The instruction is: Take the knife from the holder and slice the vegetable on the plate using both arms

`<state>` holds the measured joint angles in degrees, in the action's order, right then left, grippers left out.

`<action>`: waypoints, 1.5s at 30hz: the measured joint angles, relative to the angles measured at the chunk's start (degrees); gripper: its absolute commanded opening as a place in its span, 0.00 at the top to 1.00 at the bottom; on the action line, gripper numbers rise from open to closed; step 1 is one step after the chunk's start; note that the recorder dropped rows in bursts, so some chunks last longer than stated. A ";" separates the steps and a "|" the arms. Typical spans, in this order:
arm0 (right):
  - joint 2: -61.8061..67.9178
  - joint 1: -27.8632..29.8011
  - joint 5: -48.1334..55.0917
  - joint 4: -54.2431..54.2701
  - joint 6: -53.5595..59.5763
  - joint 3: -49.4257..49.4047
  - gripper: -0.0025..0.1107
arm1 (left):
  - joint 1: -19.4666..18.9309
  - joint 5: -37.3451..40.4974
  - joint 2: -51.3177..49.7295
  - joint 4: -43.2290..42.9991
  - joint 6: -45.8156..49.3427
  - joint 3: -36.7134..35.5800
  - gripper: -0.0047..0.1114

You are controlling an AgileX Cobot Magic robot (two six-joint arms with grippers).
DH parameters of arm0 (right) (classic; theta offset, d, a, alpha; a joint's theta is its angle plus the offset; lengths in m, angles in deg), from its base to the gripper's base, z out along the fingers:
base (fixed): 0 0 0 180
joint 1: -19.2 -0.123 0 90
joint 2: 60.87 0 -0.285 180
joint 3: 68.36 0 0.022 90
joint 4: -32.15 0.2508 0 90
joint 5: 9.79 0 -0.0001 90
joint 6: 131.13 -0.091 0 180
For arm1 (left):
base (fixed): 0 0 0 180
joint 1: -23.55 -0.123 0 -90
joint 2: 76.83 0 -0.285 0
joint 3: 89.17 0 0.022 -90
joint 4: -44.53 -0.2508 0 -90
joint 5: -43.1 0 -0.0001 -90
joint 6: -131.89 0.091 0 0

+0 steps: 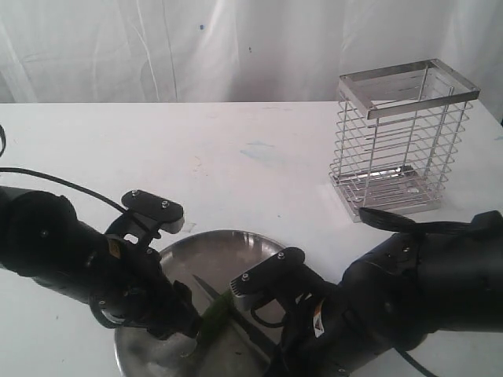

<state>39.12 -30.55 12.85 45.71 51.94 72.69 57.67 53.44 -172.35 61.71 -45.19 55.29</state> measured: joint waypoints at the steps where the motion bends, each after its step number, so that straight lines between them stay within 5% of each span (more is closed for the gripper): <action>1: 0.00 0.00 0.55 0.00 0.00 0.20 0.98 | 0.00 -0.97 0.00 0.84 0.60 0.00 0.38; 19: 0.00 0.00 17.28 -9.77 -4.18 6.72 0.98 | 3.78 -6.33 -4.77 5.29 1.66 0.00 0.38; 45: 5.84 0.00 25.32 -11.47 -4.55 12.47 0.98 | 6.31 -5.79 -1.14 5.84 -1.35 0.00 0.39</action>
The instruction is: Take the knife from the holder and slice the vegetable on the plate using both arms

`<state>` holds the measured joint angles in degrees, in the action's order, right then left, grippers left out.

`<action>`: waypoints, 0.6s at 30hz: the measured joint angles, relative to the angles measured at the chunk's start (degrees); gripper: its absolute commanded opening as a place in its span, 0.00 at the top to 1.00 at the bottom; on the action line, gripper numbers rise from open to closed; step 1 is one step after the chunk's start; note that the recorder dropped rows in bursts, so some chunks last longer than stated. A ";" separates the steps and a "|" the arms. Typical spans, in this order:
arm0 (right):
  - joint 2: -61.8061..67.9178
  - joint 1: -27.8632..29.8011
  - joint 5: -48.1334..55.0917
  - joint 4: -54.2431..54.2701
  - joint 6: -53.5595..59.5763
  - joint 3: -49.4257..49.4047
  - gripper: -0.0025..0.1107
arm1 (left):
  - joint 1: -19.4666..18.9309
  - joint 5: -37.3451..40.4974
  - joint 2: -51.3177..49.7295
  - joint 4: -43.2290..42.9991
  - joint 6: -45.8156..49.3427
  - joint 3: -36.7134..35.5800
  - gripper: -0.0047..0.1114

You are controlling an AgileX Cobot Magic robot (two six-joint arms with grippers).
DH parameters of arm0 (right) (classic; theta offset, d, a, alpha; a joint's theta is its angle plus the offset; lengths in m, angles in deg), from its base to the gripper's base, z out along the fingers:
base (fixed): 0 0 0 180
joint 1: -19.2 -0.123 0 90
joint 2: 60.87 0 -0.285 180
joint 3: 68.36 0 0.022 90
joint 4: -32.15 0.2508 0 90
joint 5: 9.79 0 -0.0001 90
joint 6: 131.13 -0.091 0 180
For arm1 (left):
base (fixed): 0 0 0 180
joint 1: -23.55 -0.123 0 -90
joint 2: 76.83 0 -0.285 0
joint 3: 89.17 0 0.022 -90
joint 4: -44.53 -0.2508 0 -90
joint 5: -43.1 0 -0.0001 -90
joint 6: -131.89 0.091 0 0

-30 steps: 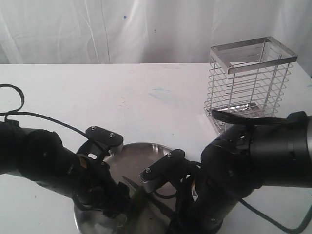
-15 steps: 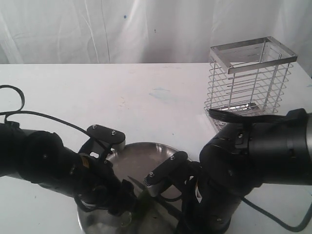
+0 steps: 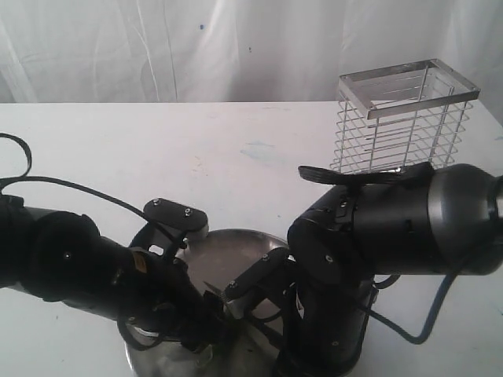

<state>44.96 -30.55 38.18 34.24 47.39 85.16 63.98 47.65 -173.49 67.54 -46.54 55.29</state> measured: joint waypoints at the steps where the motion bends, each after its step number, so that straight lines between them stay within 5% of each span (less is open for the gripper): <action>1: 0.00 0.00 0.00 0.00 0.00 0.00 0.98 | 0.00 -0.33 -0.63 0.00 0.00 0.00 0.42; 9: 0.09 0.00 0.81 0.00 0.00 0.12 0.98 | 0.23 -3.86 -4.54 1.02 -1.57 0.00 0.66; 18: 0.09 0.10 3.27 -0.66 -1.11 0.24 0.98 | 0.34 -6.97 -5.58 4.42 -2.76 0.11 0.67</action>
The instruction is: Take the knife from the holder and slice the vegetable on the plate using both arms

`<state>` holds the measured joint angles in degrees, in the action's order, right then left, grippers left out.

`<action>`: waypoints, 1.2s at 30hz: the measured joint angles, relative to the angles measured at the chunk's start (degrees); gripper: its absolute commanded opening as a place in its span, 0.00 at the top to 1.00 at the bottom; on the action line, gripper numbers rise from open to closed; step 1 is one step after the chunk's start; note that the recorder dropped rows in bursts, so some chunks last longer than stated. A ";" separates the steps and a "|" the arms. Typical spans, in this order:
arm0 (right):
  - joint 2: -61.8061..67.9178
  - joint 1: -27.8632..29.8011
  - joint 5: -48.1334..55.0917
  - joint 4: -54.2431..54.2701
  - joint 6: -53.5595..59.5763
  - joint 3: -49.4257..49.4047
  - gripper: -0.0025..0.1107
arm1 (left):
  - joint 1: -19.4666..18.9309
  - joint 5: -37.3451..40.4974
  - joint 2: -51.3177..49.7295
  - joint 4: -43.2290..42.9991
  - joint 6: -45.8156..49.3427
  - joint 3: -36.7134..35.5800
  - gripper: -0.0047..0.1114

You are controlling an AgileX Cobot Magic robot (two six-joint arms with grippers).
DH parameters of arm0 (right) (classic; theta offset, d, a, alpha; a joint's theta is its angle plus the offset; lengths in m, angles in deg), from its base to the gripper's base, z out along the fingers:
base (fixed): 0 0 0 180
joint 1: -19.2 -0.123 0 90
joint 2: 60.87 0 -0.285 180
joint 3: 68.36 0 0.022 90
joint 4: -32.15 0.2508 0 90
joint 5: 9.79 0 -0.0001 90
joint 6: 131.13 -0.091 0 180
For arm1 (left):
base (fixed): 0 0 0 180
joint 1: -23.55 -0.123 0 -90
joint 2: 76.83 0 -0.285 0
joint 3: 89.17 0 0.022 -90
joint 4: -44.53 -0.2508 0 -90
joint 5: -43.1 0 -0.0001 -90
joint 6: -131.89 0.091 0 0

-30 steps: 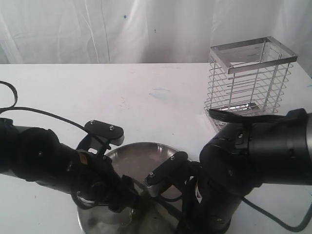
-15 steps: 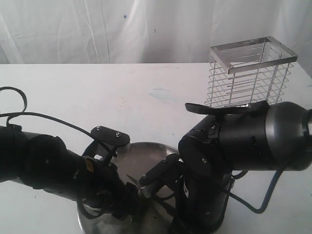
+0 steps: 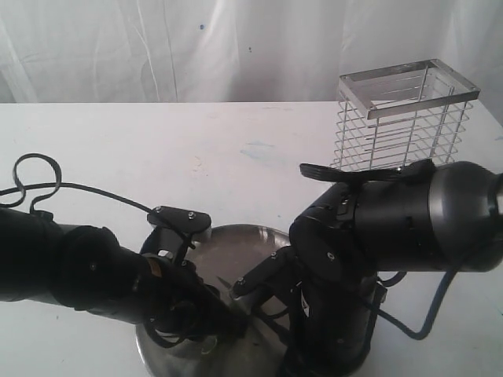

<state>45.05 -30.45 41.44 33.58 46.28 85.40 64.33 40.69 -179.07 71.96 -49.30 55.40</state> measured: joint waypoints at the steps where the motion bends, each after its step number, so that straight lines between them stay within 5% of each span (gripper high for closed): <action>1: 0.00 0.00 0.49 0.00 -0.13 0.00 0.98 | 0.00 -0.14 0.00 0.00 0.14 0.00 0.67; 15: 0.14 0.38 8.39 -0.35 0.69 0.39 0.98 | -1.07 -0.24 -0.09 0.33 -0.88 0.00 0.67; 23: 0.31 0.38 9.79 -0.35 2.17 -0.07 0.98 | -1.58 -2.34 0.82 1.47 -2.62 0.00 0.51; 36: 1.09 0.27 10.17 -0.56 3.15 2.70 0.98 | -1.89 1.27 3.12 -0.23 -1.33 0.00 0.51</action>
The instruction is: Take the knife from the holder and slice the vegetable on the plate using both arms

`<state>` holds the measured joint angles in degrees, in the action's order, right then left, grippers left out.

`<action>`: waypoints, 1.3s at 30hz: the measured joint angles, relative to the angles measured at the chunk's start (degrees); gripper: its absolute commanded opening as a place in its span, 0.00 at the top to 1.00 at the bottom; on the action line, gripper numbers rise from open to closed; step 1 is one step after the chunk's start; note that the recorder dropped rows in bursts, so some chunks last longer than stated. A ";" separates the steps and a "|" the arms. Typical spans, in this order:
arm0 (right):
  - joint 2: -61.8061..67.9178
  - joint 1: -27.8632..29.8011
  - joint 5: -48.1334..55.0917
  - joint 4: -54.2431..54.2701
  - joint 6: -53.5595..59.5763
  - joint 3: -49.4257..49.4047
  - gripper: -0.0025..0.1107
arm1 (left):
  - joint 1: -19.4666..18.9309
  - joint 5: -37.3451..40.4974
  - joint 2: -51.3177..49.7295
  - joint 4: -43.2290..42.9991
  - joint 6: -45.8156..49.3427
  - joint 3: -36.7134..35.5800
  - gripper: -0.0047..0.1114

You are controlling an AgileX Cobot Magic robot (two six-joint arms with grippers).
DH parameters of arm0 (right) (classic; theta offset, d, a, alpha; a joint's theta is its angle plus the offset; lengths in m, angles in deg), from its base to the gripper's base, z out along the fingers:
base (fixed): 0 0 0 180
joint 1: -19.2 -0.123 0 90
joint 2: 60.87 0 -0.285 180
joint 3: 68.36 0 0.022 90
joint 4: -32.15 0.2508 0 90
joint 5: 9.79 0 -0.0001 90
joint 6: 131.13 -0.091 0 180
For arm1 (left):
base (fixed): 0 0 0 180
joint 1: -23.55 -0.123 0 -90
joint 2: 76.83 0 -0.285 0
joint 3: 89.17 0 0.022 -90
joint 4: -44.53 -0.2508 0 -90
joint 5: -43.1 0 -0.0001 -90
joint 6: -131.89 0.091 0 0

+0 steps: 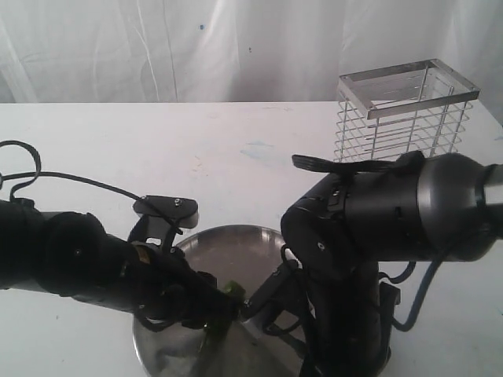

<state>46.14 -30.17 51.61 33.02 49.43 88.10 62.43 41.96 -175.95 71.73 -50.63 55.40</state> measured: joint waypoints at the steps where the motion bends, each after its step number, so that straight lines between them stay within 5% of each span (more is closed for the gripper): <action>1: 0.37 0.00 0.17 0.00 0.00 0.52 0.98 | 0.00 0.10 0.33 0.00 0.41 0.00 0.51; 11: 3.41 0.00 -0.06 -0.32 0.56 3.00 0.98 | -0.93 1.14 4.79 -1.72 1.26 -0.12 0.51; 21: 3.60 0.00 -0.47 -0.55 0.07 4.79 0.98 | -8.41 5.09 4.98 -4.24 1.26 -0.12 0.51; 39: 3.99 0.00 -1.97 -0.87 -2.97 5.08 0.98 | -8.80 6.91 4.98 -4.25 1.26 -0.12 0.51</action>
<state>50.13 -30.17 49.64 32.15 46.45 93.18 53.63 48.87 -170.97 67.47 -49.37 55.28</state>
